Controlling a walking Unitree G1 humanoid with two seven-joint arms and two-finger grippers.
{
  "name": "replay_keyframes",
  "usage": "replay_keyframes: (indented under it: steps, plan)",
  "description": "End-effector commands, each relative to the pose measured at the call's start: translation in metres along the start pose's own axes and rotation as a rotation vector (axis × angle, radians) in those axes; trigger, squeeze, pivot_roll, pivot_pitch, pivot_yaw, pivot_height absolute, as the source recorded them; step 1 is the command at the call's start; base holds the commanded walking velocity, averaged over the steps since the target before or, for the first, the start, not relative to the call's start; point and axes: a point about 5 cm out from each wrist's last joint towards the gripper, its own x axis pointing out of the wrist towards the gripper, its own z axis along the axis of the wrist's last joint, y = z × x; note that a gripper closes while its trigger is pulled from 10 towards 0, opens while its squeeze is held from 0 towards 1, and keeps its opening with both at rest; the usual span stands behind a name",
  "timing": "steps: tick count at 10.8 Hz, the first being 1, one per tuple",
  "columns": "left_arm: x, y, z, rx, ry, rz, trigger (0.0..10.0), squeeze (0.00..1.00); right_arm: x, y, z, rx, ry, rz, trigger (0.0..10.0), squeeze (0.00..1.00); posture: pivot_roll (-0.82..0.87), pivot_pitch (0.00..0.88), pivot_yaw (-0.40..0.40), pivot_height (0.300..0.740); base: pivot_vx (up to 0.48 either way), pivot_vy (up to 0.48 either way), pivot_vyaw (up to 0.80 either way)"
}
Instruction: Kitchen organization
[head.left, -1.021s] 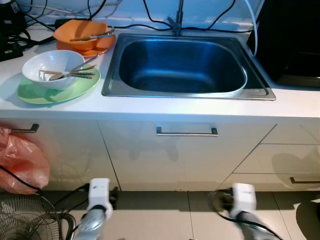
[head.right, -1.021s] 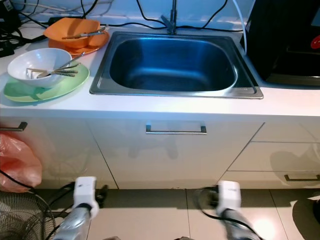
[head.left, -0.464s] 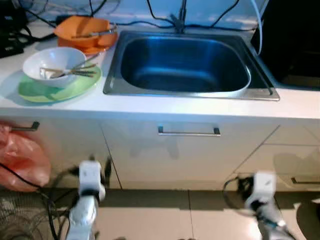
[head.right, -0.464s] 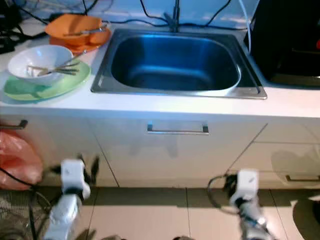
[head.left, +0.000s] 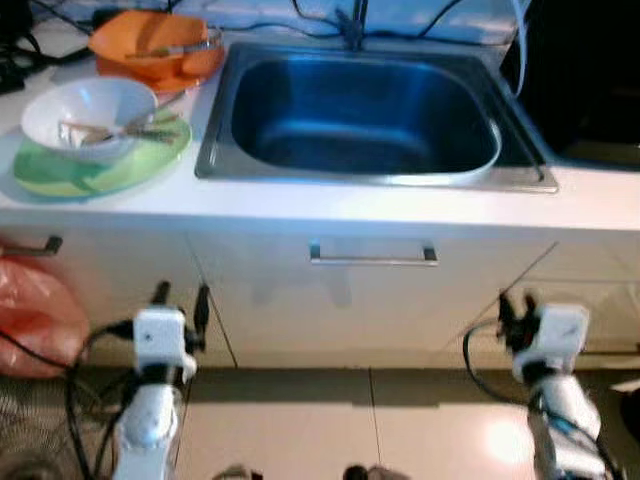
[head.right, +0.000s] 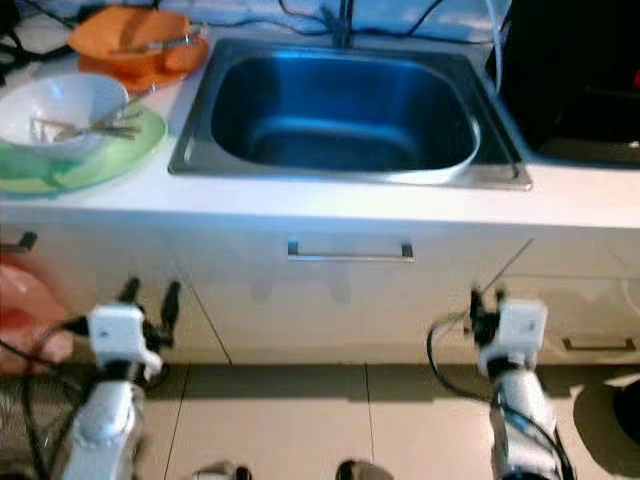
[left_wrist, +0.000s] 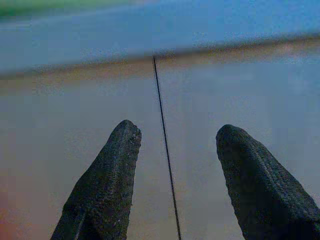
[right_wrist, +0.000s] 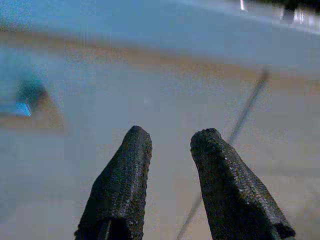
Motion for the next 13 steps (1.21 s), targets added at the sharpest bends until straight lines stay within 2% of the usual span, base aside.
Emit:
replay_keyframes:
  steps: [1,2,3,6,9,10,13]
  plan:
    - [0.004,-0.003,0.012,0.012,-0.031,-0.011,10.0,0.00,0.004,-0.002,0.011,-0.002,-0.033,-0.017,10.0,0.00,0.03,0.149,-0.053,0.740,0.000,0.000,0.00]
    - [0.010,-0.004,0.026,0.017,-0.072,-0.014,10.0,0.00,0.010,0.000,0.024,-0.004,-0.072,-0.016,10.0,0.00,0.03,0.148,-0.058,0.740,0.000,0.000,0.00]
    - [0.024,-0.006,0.049,0.018,-0.150,-0.016,10.0,0.00,0.022,0.005,0.048,0.001,-0.143,-0.013,10.0,0.00,0.03,0.148,-0.058,0.740,0.000,0.000,0.00]
    - [0.044,-0.009,0.089,0.022,-0.257,-0.031,10.0,0.00,0.040,0.012,0.095,0.040,-0.262,-0.001,10.0,0.00,0.03,0.136,-0.061,0.740,0.000,0.000,0.00]
    - [0.058,-0.016,0.112,0.033,-0.317,-0.052,10.0,0.00,0.056,0.022,0.130,0.103,-0.342,0.017,10.0,0.00,0.04,0.108,-0.064,0.740,0.000,0.000,0.00]
    - [0.063,-0.020,0.114,0.035,-0.323,-0.056,10.0,0.00,0.063,0.031,0.134,0.165,-0.340,0.033,10.0,0.00,0.04,0.101,-0.063,0.740,0.000,0.000,0.00]
    - [0.084,-0.035,0.121,0.035,-0.348,-0.084,10.0,0.00,0.075,0.071,0.124,0.208,-0.276,0.143,10.0,0.00,0.05,0.089,-0.059,0.740,0.000,0.000,0.00]
